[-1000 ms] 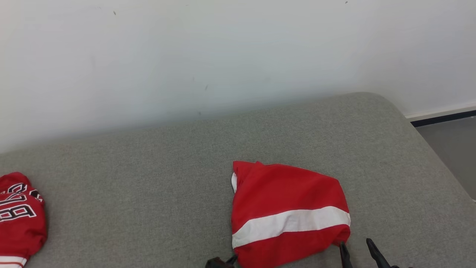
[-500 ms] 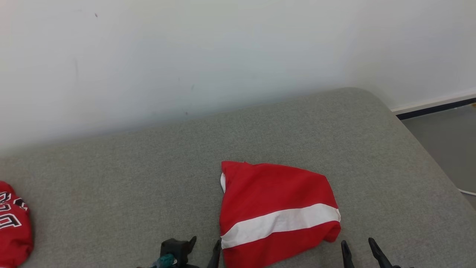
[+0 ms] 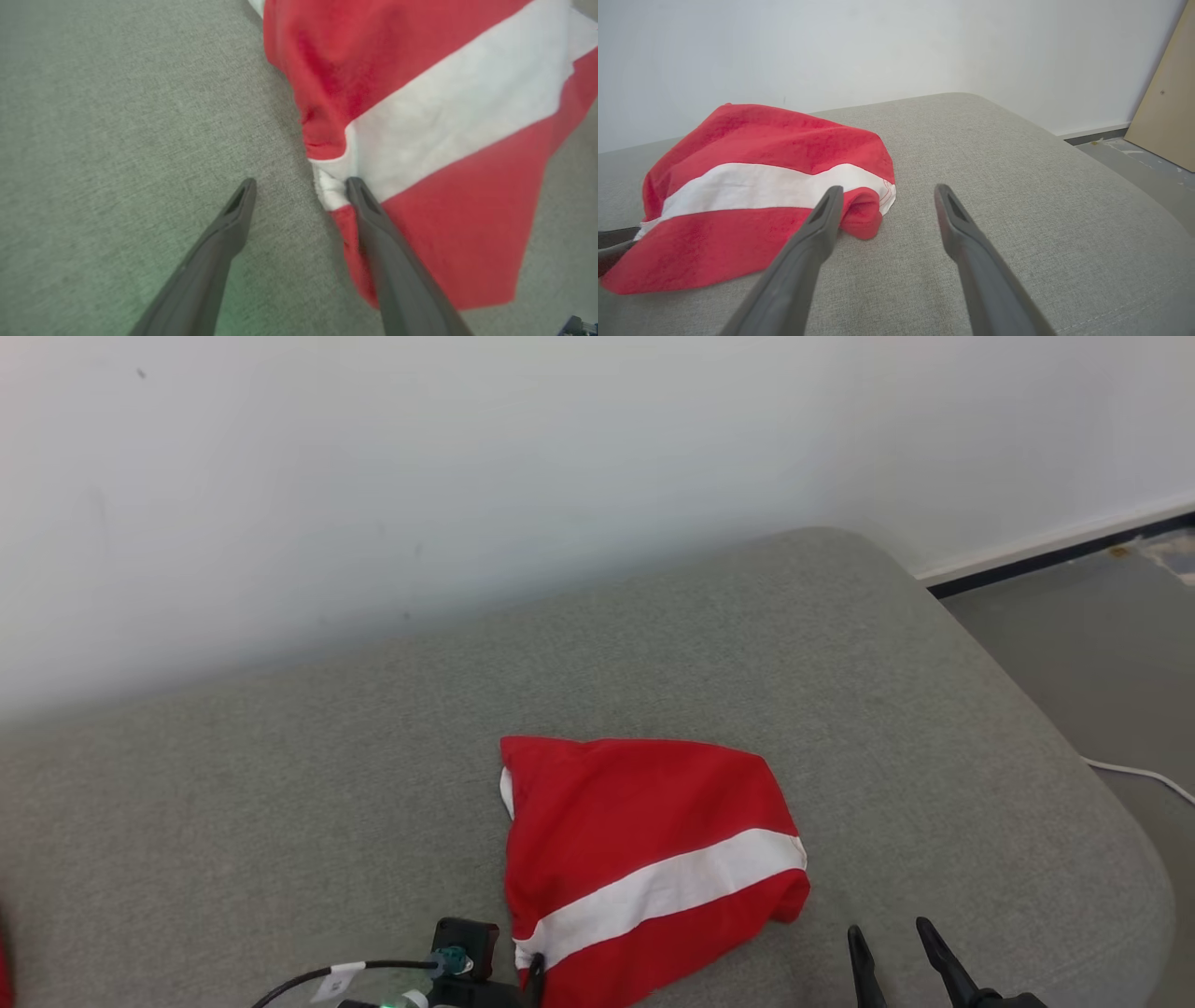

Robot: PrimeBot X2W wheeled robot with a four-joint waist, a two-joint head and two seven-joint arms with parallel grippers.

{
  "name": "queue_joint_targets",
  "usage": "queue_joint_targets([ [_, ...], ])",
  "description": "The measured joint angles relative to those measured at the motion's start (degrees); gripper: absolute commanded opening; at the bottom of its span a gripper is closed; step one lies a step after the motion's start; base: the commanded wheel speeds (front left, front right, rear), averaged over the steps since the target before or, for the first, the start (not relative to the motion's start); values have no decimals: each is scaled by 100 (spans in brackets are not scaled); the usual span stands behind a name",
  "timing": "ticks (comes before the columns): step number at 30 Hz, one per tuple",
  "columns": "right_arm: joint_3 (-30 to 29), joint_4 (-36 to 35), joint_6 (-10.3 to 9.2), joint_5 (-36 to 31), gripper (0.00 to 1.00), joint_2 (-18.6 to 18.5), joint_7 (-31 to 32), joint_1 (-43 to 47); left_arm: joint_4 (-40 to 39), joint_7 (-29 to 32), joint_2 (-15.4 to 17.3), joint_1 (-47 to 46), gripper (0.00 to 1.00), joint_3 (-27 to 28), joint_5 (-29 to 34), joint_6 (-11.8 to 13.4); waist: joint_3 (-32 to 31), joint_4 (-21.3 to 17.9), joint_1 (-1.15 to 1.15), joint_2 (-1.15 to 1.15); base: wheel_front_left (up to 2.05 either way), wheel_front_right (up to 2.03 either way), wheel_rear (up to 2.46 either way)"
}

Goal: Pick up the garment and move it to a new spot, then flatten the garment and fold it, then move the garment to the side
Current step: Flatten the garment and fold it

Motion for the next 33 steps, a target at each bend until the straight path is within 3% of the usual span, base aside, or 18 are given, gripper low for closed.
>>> queue_joint_targets([
  [2, -2, -9, 0, 0, 100, 0, 2, -13, 145, 71, -3, -52, 100, -65, -1, 100, 32, -68, 0, 0, 0, 0, 0],
  [3, -13, -15, 0, 0, 100, 0, 2, -13, 194, 119, -5, -62, 84, -96, -8, 132, 47, -98, 0, 0, 0, 0, 0],
  [4, -22, -15, 0, 0, 100, -1, 2, -12, 231, 141, -5, -74, 44, -130, -30, 160, 63, -122, 0, 0, 0, 0, 0],
  [5, -33, -19, 0, 0, 100, -1, 2, -12, 246, 144, -5, -85, 29, -152, -63, 172, 78, -140, 0, 0, 0, 0, 0],
  [6, -43, -20, 0, 0, 100, -1, 2, -12, 250, 134, -3, -96, 0, -171, -94, 170, 91, -151, 0, 0, 0, 0, 0],
  [13, -75, -2, 0, 46, 100, 0, -3, 2, -35, -664, -11, -152, 0, -25, -503, 145, 71, -20, 0, 0, 0, 0, 0],
  [21, -47, 26, 0, 118, 100, 1, -10, 51, -935, -1080, 42, -209, 0, 899, -1393, -134, -45, 325, 0, 0, 0, 0, 0],
  [27, -70, 40, 1, 123, 100, 0, -12, 85, -1092, -1106, 380, 411, 0, 1192, -1525, -75, -136, 574, 0, 0, 0, 0, 0],
  [33, -60, 36, 2, 120, 100, -1, -13, 86, -988, -1123, 366, 866, 0, 1237, -1567, 152, -172, 771, 0, 0, 0, 0, 0],
])
